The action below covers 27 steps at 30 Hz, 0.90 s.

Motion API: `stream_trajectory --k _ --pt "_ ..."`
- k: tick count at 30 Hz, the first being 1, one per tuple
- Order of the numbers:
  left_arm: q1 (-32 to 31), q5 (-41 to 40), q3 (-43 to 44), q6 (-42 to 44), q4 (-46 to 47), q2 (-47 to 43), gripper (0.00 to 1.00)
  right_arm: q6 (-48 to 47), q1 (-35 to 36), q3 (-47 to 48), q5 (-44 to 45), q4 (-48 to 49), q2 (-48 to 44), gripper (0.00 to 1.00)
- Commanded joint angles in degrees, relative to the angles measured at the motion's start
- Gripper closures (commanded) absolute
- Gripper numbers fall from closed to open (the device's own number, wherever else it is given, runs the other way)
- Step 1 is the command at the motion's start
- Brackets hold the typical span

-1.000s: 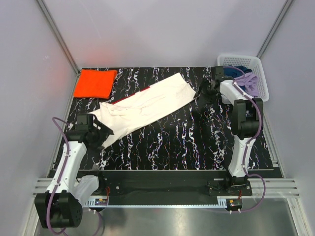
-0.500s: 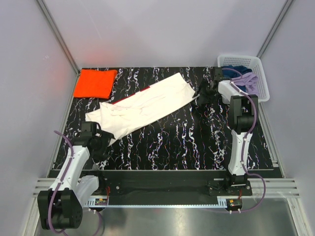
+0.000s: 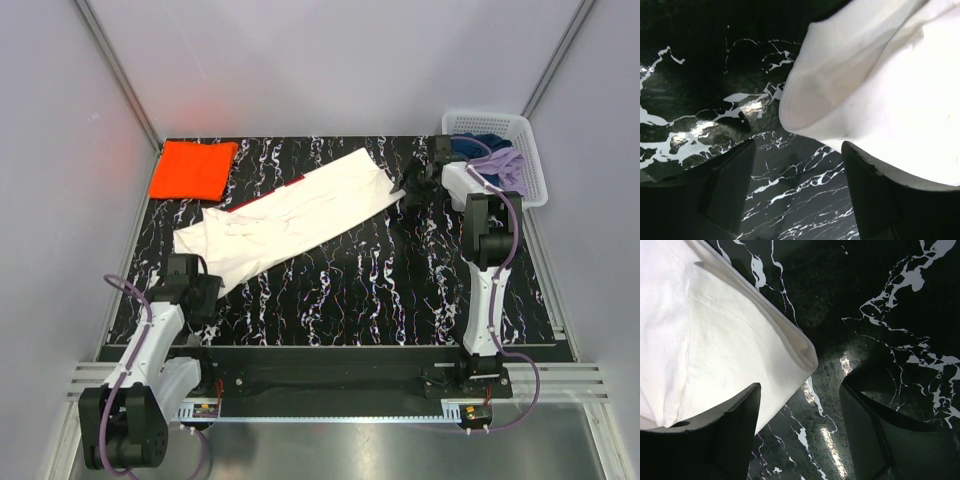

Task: Fold and stack the t-shirts
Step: Fold the tshirt

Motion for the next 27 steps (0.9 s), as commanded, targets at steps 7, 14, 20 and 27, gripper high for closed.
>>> stream_trajectory --k 7,14,20,27 --pt "0.2 -6.1 -1.6 -0.7 5.6 -0.4 0.49 1.9 1.5 2.6 -0.7 2.4 1.9 0.36" --pt "0.3 -10.1 1.3 4.7 7.0 1.1 0.7 2.1 1.5 1.5 -1.0 3.2 2.0 0.4" --pt "0.3 -9.3 3.4 8.6 8.2 2.8 0.87 1.9 1.5 0.8 0.1 3.2 1.9 0.48" --pt "0.3 -10.5 5.4 10.7 4.0 3.0 1.0 1.4 1.5 3.7 1.8 2.2 3.6 0.61"
